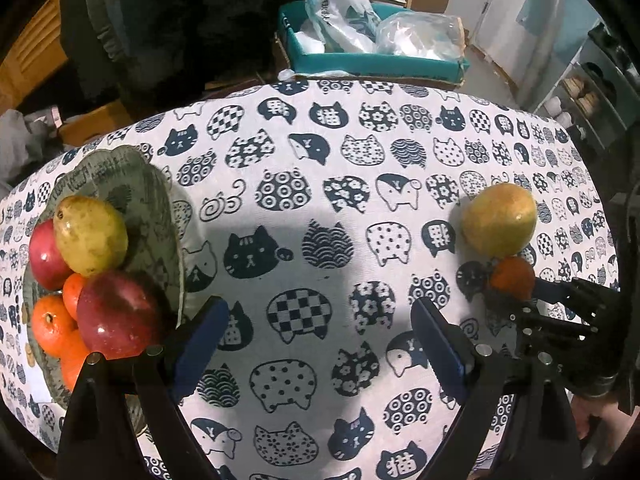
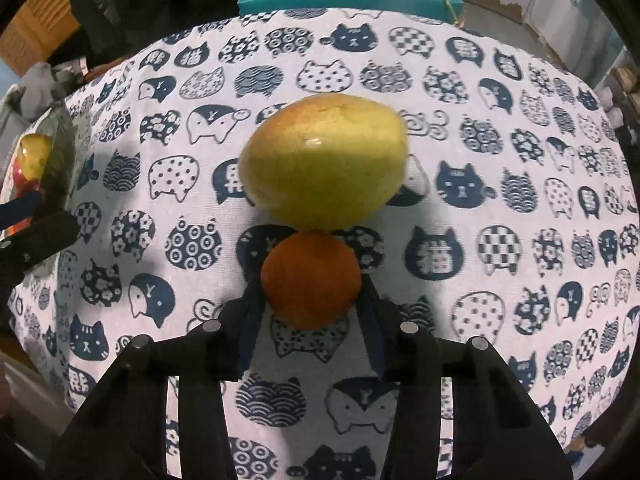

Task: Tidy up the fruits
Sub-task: 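Grasp the orange with the right tool while the left tool approaches the large pear, then grasp the large yellow-green pear with the left tool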

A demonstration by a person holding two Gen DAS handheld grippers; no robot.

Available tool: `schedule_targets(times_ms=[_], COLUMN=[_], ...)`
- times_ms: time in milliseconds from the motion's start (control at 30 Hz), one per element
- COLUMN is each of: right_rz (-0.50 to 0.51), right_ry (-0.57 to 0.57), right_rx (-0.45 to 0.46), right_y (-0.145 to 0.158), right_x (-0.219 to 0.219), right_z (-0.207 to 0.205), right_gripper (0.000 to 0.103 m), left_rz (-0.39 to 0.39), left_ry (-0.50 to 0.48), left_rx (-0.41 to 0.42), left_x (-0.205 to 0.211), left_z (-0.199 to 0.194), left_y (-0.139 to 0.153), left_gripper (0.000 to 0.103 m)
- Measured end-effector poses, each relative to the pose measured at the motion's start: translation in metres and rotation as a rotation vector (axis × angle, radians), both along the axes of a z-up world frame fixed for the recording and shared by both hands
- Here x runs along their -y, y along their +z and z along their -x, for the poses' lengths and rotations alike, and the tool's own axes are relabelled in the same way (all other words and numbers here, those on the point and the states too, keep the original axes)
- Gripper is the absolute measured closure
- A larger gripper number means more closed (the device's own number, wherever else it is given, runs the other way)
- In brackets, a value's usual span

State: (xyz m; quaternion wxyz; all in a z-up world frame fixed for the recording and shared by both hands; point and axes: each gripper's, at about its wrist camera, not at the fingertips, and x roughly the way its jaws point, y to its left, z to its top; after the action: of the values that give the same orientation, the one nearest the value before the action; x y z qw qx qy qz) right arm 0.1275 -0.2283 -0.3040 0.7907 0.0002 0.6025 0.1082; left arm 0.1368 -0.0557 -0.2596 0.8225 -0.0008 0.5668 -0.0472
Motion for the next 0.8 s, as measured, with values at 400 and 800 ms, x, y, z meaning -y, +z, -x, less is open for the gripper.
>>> schedule_targets(times_ms=[400, 800], right_rz=[-0.001, -0.002], right_ry=[-0.109, -0.182], right_rx=[0.064, 0.073], right_y=[0.029, 0.036], right_x=[0.06, 0.107], right_z=[-0.001, -0.008], right_gripper=[0.059, 0.059], left_rz=[0.012, 0.063], left_ry=[-0.083, -0.188], left_rx=[0.011, 0.025], left_x=[0.042, 0.111], left_z=[-0.01, -0.032], left_y=[0.001, -0.003], left_gripper=[0.009, 0.009])
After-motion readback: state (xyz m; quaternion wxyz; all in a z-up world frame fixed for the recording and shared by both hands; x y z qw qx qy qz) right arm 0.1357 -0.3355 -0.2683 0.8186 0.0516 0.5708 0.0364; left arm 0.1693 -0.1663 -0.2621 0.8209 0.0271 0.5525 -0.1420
